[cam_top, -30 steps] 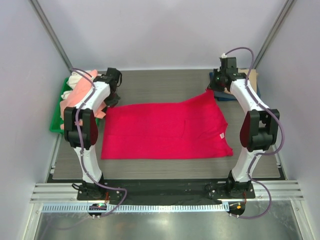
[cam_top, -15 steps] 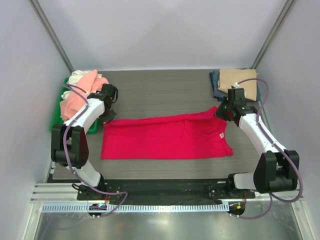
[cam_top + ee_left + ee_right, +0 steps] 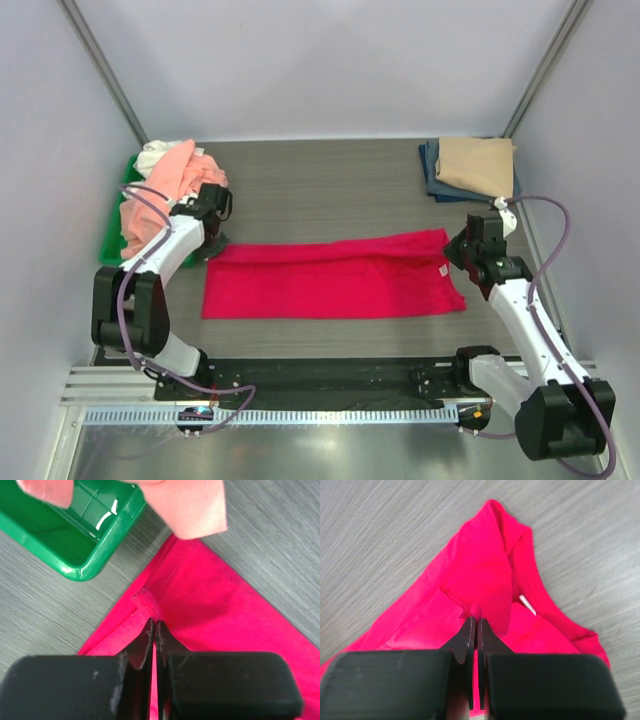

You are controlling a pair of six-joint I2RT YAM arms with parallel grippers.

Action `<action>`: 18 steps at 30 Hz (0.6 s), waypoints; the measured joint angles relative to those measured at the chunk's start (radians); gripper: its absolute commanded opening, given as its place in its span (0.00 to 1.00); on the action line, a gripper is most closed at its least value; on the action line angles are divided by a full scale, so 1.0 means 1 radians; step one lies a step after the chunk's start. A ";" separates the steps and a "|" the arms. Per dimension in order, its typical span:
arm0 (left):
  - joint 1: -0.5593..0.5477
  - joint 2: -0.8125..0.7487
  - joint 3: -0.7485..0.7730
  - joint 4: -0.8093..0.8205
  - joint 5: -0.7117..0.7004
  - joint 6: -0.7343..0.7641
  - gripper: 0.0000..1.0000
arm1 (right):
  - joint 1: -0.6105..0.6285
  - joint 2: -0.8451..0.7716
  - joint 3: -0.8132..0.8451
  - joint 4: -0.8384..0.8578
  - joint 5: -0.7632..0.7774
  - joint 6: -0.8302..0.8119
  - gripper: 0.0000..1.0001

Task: Fold and stack the t-shirts
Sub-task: Fold the tshirt

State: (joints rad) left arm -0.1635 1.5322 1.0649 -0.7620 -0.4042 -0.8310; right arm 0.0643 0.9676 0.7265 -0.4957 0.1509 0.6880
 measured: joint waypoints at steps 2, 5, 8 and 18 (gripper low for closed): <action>0.000 -0.010 -0.015 0.005 0.000 0.001 0.10 | 0.000 -0.031 -0.032 -0.003 0.006 0.026 0.09; 0.000 -0.031 -0.043 0.013 0.000 0.010 0.74 | 0.000 -0.059 -0.092 -0.008 -0.002 0.077 0.61; 0.000 -0.080 -0.082 0.020 0.000 0.005 0.91 | 0.000 -0.077 -0.146 -0.016 -0.020 0.109 0.84; -0.048 -0.157 -0.097 0.050 -0.052 0.026 0.84 | 0.026 -0.010 -0.170 0.058 -0.092 0.170 0.91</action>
State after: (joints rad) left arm -0.2119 1.3754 0.9676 -0.7124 -0.4561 -0.8055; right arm 0.0906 0.9581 0.5568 -0.4377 0.0593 0.8581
